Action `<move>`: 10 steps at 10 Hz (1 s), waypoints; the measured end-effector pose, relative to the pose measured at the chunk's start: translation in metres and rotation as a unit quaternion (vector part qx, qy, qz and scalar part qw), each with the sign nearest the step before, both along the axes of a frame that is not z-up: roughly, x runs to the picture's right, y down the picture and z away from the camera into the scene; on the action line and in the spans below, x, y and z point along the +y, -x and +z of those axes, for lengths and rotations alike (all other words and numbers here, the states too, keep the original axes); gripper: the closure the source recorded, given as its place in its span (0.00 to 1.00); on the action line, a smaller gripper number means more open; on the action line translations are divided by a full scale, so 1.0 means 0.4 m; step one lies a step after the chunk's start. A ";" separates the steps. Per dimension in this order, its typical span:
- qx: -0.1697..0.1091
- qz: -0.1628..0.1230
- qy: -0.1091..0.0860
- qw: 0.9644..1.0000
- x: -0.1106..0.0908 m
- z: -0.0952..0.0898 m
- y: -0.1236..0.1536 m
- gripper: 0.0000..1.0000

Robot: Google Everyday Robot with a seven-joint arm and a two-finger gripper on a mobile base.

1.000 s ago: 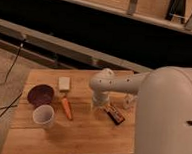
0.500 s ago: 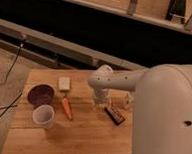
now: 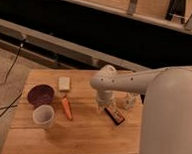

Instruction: Place the eraser in the ceramic cup

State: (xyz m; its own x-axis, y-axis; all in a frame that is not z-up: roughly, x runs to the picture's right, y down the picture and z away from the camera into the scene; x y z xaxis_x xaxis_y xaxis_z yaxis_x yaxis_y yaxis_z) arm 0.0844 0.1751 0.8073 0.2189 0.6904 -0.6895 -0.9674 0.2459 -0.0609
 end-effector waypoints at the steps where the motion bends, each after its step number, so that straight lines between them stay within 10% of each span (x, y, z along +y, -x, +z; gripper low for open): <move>1: -0.006 -0.005 0.002 1.000 0.003 0.000 -0.010 0.35; 10: -0.065 -0.054 0.022 0.996 -0.009 0.068 -0.090 0.35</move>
